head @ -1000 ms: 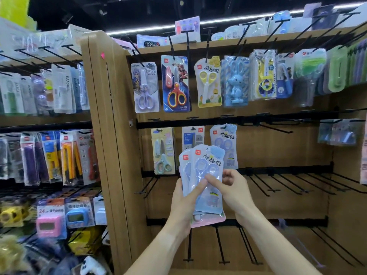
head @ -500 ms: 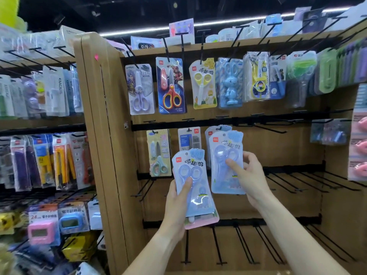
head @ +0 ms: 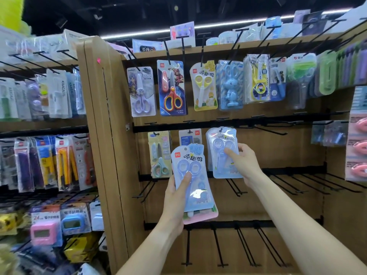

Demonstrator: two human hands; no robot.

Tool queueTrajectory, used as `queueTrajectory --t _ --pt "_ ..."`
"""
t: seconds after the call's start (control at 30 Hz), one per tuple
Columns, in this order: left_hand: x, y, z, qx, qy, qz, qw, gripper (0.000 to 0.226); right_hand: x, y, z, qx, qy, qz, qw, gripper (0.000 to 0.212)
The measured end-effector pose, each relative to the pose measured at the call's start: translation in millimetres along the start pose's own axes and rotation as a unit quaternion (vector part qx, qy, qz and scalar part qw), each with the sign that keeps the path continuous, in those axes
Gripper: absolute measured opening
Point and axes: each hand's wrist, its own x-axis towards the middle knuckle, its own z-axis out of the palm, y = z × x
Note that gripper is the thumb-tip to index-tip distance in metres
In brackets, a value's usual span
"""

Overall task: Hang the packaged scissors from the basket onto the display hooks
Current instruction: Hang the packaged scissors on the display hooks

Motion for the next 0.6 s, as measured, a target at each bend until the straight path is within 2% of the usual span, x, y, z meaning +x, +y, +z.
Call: queueTrajectory --t 0.23,0.33,0.37,0.43,0.5,0.6 --pt "1.5 4.4 2.2 0.002 -0.001 -0.010 1.000 0.033 27.3 7.2 10.1 -0.199 0.002 0.010 0.980 0.025" --pt "3.2 3.7 1.4 0.007 -0.001 -0.009 1.000 0.033 19.5 10.8 8.2 -0.299 0.042 0.014 0.953 0.051" --pt "3.8 2.8 0.6 0.008 0.000 -0.008 1.000 0.033 9.7 10.4 8.1 -0.292 0.068 -0.004 0.954 0.058" --pt "5.8 1.1 -0.1 0.009 -0.005 -0.007 1.000 0.034 -20.6 6.2 9.1 -0.197 0.089 -0.063 0.974 0.045" --pt "6.5 -0.8 0.9 0.010 -0.010 -0.009 1.000 0.032 -58.2 0.2 15.9 -0.099 0.036 -0.069 0.992 0.032" --pt "5.5 -4.9 4.7 -0.003 -0.023 -0.013 1.000 0.031 -92.8 3.5 26.0 -0.011 -0.044 -0.019 0.999 0.033"
